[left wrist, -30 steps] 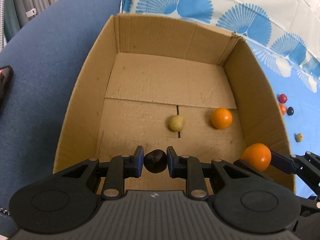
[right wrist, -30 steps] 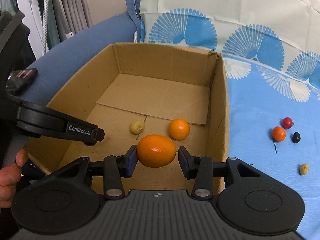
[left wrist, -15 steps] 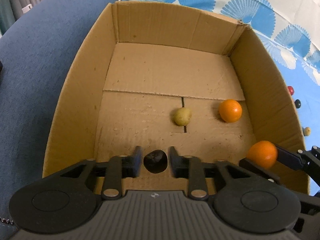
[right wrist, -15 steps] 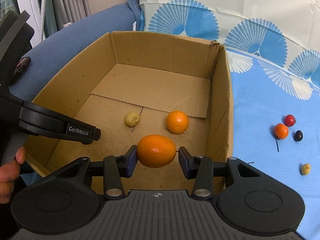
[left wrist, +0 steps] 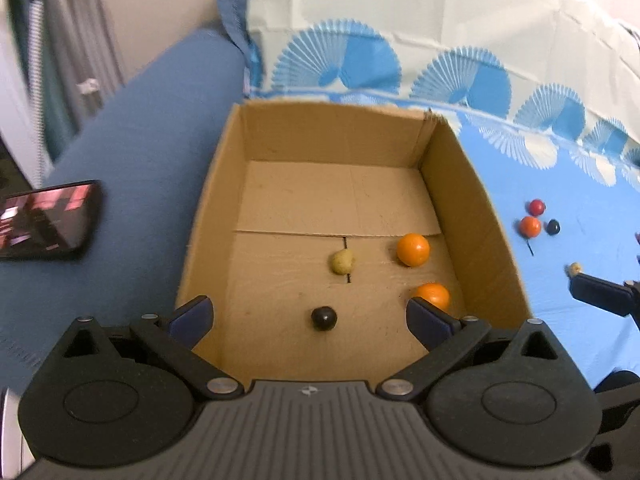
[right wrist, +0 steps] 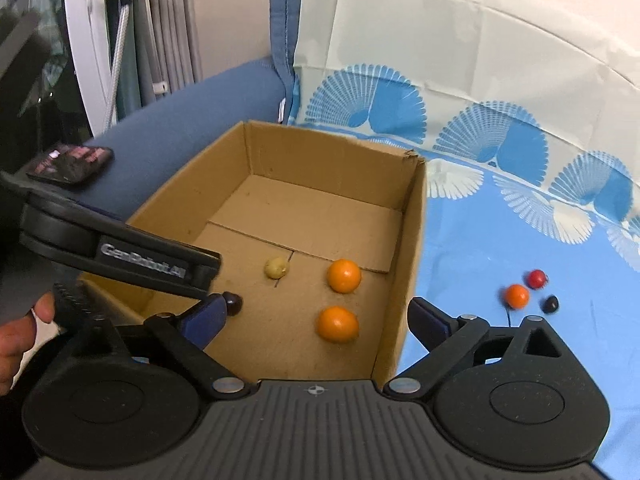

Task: Organize fruits
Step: 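Open the left gripper to drop the cherry while the right gripper drops the orange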

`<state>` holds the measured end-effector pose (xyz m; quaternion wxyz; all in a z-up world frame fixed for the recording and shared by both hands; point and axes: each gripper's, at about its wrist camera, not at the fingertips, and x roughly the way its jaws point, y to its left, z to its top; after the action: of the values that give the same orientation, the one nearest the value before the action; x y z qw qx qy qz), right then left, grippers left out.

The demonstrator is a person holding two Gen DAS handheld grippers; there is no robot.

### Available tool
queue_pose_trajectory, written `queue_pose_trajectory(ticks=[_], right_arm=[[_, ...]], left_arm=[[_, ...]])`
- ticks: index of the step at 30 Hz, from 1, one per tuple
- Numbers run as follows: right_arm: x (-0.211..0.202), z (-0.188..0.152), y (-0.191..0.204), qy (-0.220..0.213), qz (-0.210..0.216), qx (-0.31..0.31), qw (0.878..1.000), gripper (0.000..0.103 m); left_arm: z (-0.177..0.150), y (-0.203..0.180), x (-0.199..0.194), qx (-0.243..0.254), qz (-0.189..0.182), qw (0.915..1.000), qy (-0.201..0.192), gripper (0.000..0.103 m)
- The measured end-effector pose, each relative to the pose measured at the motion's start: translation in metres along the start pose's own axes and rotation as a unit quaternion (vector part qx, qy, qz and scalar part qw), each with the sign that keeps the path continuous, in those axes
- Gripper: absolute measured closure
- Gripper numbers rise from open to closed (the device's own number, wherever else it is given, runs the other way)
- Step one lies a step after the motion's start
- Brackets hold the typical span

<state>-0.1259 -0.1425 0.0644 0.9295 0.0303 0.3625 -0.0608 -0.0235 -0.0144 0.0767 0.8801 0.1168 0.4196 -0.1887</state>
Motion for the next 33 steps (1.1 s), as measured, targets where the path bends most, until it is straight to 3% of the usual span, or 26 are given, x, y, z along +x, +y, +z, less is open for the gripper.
queue_pose_trajectory(ticks=[5,15,33], right_arm=[[-0.051,-0.011,0.004,-0.029,-0.009,0.016,0.999,0.003],[-0.124,-0.042,0.009,-0.07,-0.026,0.051,0.996,0.001],[-0.154,-0.05,0.005,-0.101,-0.022,0.063,0.993,0.001]], left_arm=[[-0.025,-0.004,-0.049,0.004,0.026,0.9994,-0.024,0.0],[-0.06,-0.015,-0.104,-0.001,0.025,0.9986,-0.047,0.0],[-0.067,-0.024,-0.134,0.012,0.031,0.9969,-0.072,0.0]])
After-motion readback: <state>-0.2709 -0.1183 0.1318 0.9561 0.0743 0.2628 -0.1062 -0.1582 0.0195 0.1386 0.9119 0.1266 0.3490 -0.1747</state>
